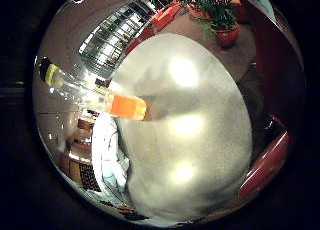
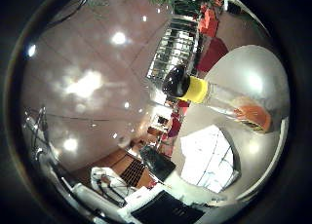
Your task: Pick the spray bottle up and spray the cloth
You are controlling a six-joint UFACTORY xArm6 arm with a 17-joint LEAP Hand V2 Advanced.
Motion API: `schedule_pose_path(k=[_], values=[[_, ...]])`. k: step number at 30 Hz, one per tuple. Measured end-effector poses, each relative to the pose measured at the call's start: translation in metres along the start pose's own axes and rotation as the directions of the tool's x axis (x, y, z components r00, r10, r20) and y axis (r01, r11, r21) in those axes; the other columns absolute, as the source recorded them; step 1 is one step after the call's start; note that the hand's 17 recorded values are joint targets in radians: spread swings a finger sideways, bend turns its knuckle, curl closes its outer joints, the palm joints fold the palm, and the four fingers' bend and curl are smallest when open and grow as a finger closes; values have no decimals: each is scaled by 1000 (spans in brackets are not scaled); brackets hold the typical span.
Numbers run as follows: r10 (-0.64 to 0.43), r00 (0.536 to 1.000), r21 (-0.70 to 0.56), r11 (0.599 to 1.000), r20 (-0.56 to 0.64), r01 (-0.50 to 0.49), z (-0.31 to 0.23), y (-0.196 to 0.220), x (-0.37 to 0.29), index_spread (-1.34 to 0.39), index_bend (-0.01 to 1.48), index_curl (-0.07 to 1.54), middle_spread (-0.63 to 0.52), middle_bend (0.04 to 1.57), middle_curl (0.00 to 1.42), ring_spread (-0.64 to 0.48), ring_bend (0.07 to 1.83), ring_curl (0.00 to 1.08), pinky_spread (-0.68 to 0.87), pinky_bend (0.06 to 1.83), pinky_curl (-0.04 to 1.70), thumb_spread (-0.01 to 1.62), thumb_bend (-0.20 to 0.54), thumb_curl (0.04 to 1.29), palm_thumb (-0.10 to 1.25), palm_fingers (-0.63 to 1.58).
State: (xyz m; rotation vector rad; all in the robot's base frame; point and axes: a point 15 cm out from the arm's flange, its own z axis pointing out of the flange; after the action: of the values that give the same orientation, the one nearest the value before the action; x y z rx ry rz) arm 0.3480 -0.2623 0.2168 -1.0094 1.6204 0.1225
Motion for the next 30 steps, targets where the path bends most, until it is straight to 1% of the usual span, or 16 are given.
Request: schedule_pose_path(k=[4,8,14,16,19,22,23,25,27,28,29,30], values=[[-3,1000,-24,1000,16,4,18,0,-4,-150,152,262,121,337,362,183,543,256,407,481,269,984,-28,293,422,136],[-13,1000,-36,999,6,13,32,-2,-4,-147,151,264,114,349,364,184,549,256,412,470,268,984,-28,290,423,160],[-5,1000,-79,997,18,7,55,4,-9,-151,175,294,84,360,366,175,538,249,407,446,261,993,-23,295,450,254],[-6,1000,-74,997,10,7,59,1,-8,-156,181,305,65,363,369,152,554,251,400,433,256,999,-18,300,475,301],[-5,1000,-74,997,10,5,66,2,-9,-171,177,320,22,378,378,88,622,266,362,423,245,1013,-16,307,527,396],[-12,1000,-98,995,24,14,79,6,-15,-186,174,328,-9,438,399,9,710,286,262,439,234,1030,-4,324,610,540],[-12,1000,-101,995,28,14,82,6,-17,-197,179,333,-27,470,413,-29,748,295,206,450,230,1030,-5,335,649,600],[-12,999,-95,995,41,16,89,3,-22,-240,186,345,-76,525,440,-116,847,323,51,547,231,1029,-3,358,734,812],[-13,998,-93,995,57,18,98,2,-29,-288,202,368,-131,605,482,-185,920,357,-128,691,267,1014,-1,386,814,1072],[-13,998,-91,996,63,19,101,1,-31,-311,227,405,-153,639,510,-210,941,385,-207,751,301,1003,-5,397,847,1110],[-10,998,-90,996,65,16,101,1,-32,-339,295,451,-172,695,540,-225,984,413,-283,817,333,982,-7,413,886,1201],[-6,998,-89,996,68,12,103,1,-33,-349,360,486,-176,738,559,-228,1008,427,-310,838,348,969,-10,420,904,1257]])
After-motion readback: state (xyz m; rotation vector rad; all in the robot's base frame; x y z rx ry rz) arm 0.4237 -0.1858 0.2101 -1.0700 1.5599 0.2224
